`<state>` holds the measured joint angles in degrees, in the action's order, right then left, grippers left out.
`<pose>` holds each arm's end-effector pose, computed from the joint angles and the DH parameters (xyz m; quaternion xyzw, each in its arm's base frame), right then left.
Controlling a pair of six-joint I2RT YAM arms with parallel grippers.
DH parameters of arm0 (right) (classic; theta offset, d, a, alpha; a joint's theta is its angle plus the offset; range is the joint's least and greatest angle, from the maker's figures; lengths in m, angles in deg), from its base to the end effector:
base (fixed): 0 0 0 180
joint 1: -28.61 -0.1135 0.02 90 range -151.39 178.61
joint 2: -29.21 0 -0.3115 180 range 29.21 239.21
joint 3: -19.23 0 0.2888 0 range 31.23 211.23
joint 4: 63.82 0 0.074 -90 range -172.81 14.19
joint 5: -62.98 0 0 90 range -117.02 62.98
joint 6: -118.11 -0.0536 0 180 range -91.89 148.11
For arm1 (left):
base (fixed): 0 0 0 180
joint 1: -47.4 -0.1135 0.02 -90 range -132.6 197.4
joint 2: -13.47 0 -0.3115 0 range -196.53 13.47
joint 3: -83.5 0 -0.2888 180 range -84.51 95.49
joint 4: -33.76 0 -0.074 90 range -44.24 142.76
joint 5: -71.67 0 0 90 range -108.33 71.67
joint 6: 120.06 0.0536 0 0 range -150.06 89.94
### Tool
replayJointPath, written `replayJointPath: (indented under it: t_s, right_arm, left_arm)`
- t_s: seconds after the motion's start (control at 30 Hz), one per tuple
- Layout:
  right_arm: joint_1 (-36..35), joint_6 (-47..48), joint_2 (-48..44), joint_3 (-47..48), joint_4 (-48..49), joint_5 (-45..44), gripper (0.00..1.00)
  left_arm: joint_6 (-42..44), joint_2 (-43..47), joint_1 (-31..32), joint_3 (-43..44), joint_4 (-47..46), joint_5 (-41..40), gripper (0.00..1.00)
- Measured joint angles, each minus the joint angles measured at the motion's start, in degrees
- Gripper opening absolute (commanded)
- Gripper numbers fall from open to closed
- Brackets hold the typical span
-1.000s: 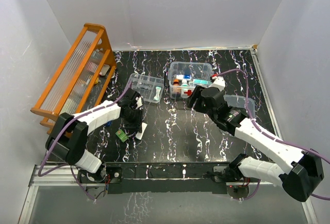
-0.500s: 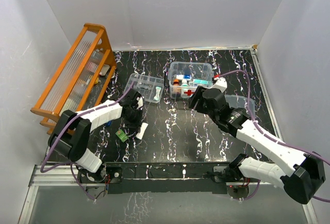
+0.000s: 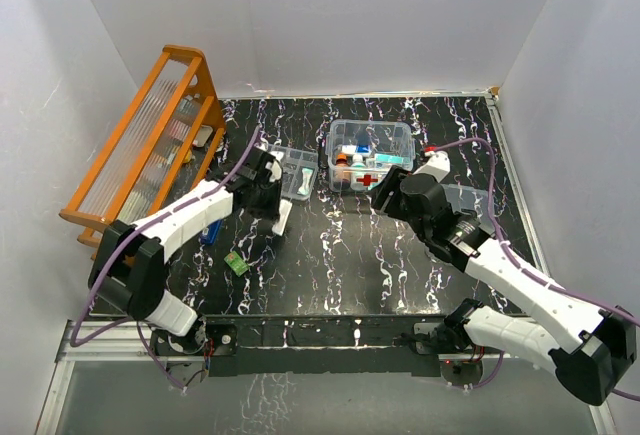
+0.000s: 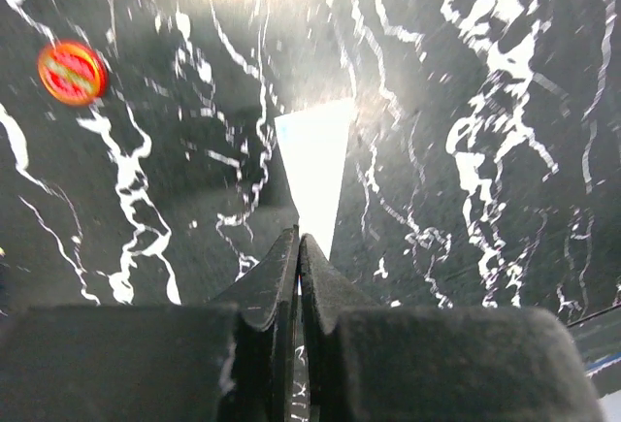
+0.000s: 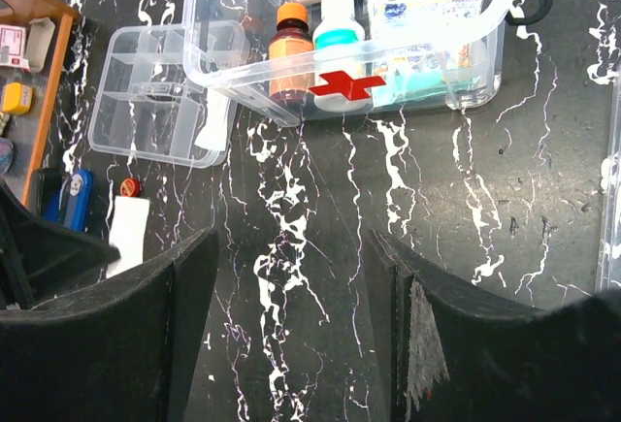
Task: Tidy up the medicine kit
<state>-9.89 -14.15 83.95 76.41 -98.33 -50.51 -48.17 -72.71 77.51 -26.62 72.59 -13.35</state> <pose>0.1957 0.1284 0.3148 0.1266 0.8529 0.1715 0.4766 0.2998 -0.1792 0.2387 0.1126 0.9466 -0.1601 0.2563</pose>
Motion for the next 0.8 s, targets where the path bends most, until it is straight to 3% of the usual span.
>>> replayJointPath:
  t_s: [0.33,0.8]
  right_arm:
    - [0.0,0.1,-0.9,-0.1,0.0,-1.7,0.59]
    - [0.0,1.7,-2.0,-0.1,-0.7,-4.6,0.6]
  left_arm:
    - [1.0,-15.6,0.0,18.8,-2.4,-2.9,0.0]
    - [2.9,-30.9,0.0,34.9,0.5,-6.3,0.0]
